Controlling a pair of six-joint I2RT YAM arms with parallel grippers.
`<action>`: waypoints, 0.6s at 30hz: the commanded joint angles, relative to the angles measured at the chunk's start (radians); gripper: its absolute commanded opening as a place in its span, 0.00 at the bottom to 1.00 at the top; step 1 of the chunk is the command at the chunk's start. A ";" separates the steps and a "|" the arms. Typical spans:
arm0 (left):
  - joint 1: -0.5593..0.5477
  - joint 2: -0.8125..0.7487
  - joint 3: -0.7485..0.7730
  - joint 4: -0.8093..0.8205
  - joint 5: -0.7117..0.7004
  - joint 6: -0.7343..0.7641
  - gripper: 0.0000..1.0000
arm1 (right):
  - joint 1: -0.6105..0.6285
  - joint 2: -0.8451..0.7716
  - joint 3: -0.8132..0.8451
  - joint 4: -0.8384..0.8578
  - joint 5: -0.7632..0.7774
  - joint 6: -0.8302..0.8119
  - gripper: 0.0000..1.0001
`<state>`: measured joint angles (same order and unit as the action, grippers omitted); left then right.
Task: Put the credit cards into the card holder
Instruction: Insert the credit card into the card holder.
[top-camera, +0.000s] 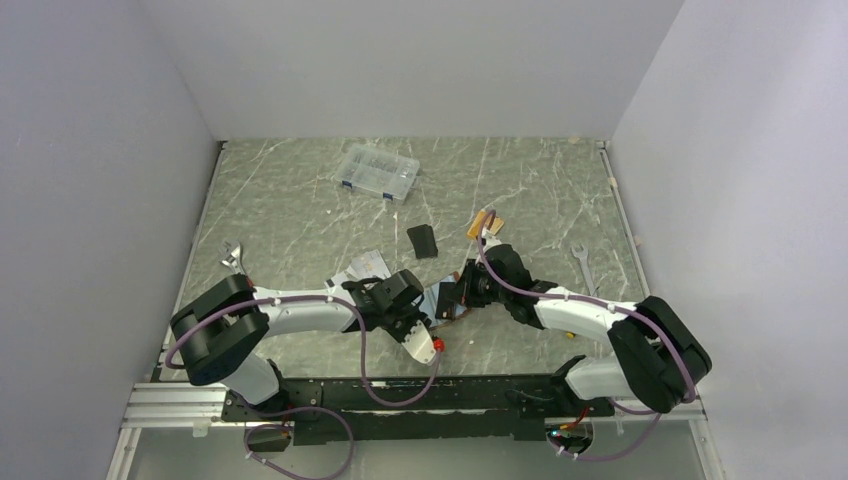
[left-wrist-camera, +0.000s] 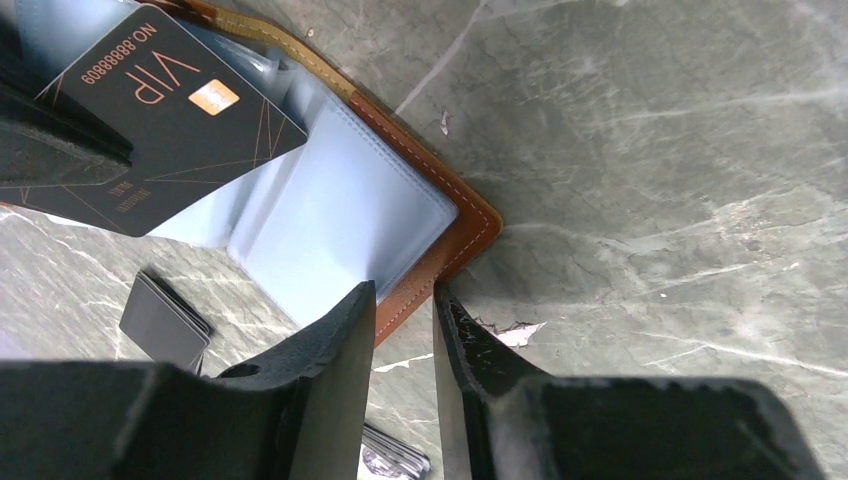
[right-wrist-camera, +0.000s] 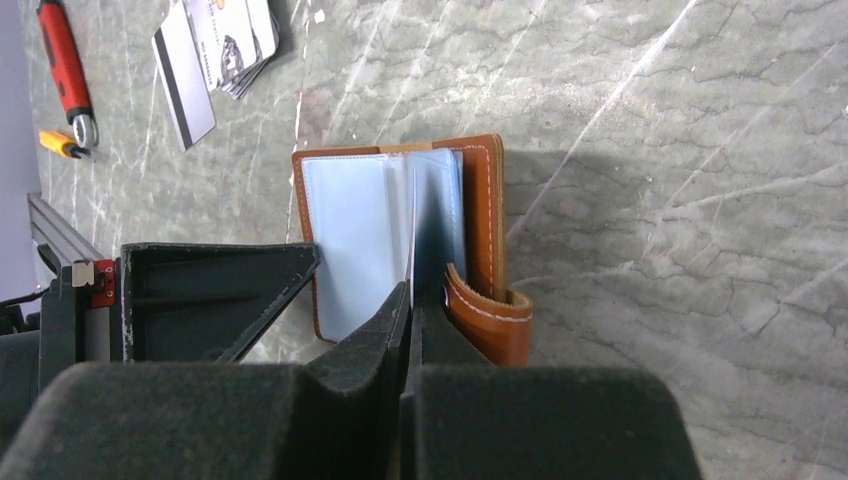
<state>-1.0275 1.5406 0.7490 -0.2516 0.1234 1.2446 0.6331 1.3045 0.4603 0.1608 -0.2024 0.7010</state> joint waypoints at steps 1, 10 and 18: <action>-0.002 0.066 -0.051 -0.050 0.023 -0.025 0.32 | 0.002 0.040 -0.032 0.047 -0.046 -0.025 0.00; 0.000 0.098 -0.029 -0.046 0.003 -0.027 0.23 | 0.003 0.086 -0.046 0.072 -0.052 -0.039 0.00; 0.003 0.100 -0.019 -0.057 0.012 -0.039 0.21 | 0.002 0.028 -0.056 -0.010 -0.025 -0.015 0.09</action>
<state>-1.0264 1.5692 0.7597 -0.2276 0.0795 1.2362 0.6231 1.3674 0.4301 0.2451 -0.2409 0.6991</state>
